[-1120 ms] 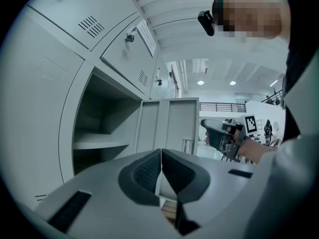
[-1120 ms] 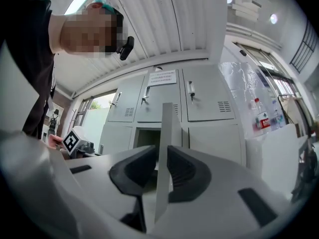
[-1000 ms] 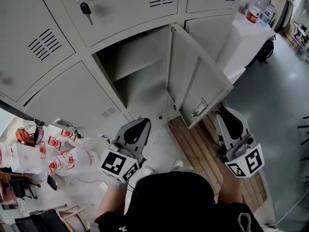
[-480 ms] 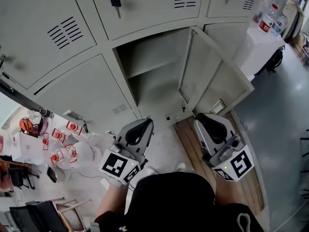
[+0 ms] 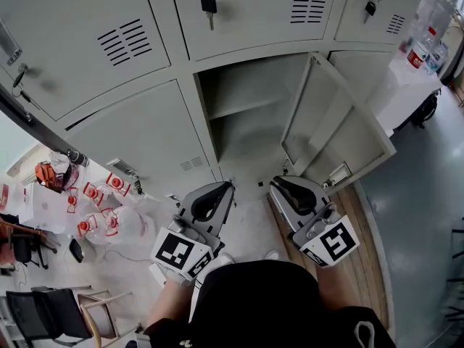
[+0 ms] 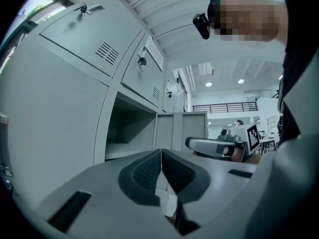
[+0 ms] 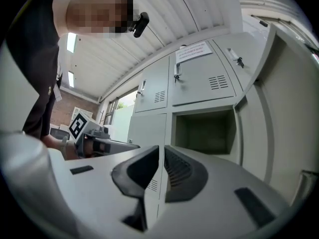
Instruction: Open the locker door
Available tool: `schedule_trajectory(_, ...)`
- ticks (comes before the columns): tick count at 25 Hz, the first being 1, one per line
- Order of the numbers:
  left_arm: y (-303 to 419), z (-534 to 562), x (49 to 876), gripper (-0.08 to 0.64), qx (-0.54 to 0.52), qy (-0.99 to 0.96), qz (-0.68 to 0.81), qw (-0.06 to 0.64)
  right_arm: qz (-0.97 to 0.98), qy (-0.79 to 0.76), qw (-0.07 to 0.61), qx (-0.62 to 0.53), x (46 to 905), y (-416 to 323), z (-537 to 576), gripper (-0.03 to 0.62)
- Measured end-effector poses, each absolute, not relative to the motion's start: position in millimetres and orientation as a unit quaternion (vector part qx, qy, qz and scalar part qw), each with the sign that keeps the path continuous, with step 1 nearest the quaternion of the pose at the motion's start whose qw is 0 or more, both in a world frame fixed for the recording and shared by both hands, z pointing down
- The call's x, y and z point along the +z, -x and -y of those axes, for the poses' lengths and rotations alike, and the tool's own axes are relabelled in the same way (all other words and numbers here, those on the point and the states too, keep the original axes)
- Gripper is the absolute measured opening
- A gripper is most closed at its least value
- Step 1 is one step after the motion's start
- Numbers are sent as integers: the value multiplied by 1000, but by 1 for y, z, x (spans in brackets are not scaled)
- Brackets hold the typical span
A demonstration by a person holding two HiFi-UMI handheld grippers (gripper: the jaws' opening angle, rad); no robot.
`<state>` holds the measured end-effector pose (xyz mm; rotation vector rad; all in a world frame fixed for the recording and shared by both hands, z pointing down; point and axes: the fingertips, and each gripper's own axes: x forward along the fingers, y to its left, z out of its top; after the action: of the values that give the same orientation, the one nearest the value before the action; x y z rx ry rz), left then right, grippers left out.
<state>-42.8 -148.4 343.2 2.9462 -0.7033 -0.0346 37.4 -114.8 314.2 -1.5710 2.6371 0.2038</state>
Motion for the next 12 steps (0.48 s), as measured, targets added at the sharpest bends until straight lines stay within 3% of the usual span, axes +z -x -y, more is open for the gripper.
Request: schedule_trajectory(12, 48, 151, 342, 23, -12, -967, 248, 54, -874, 482, 16, 62, 324, -22, 120, 52)
